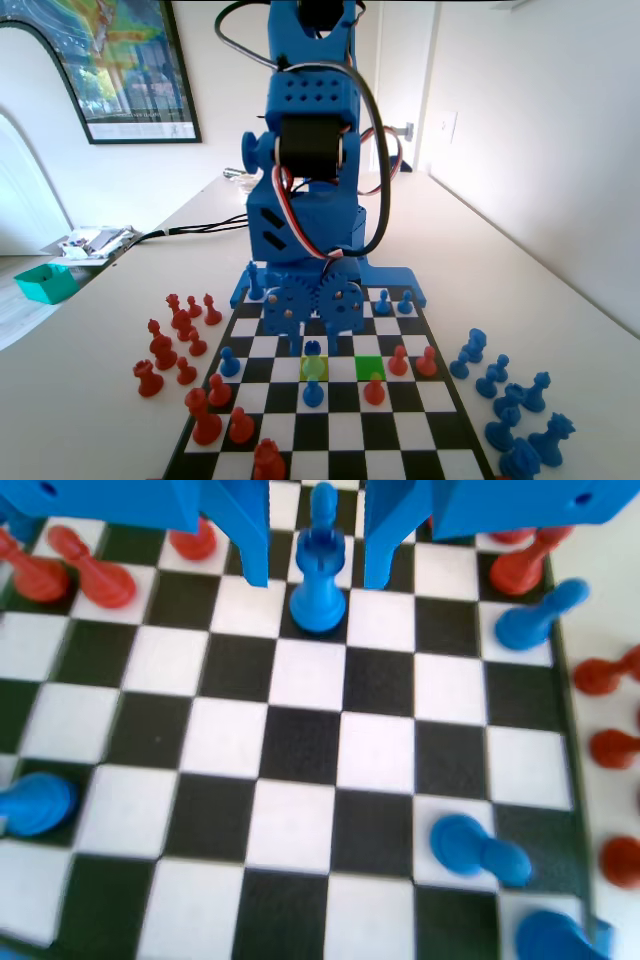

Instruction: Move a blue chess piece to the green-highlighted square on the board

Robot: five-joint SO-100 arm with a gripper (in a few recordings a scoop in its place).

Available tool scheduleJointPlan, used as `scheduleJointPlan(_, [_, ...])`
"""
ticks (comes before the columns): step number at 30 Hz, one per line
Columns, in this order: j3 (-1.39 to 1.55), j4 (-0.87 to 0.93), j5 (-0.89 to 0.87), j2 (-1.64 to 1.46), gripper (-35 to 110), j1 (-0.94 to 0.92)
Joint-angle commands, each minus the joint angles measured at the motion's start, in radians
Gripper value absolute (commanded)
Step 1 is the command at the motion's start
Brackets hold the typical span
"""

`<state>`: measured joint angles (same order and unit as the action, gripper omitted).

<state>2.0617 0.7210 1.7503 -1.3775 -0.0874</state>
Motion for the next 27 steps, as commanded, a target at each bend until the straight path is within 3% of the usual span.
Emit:
scheduleJointPlan(1, [-0.043, -0.005, 0.012, -0.006, 16, -0.02])
scheduleJointPlan(27, [-0.069, -0.029, 0.037, 0.035, 10, -0.029])
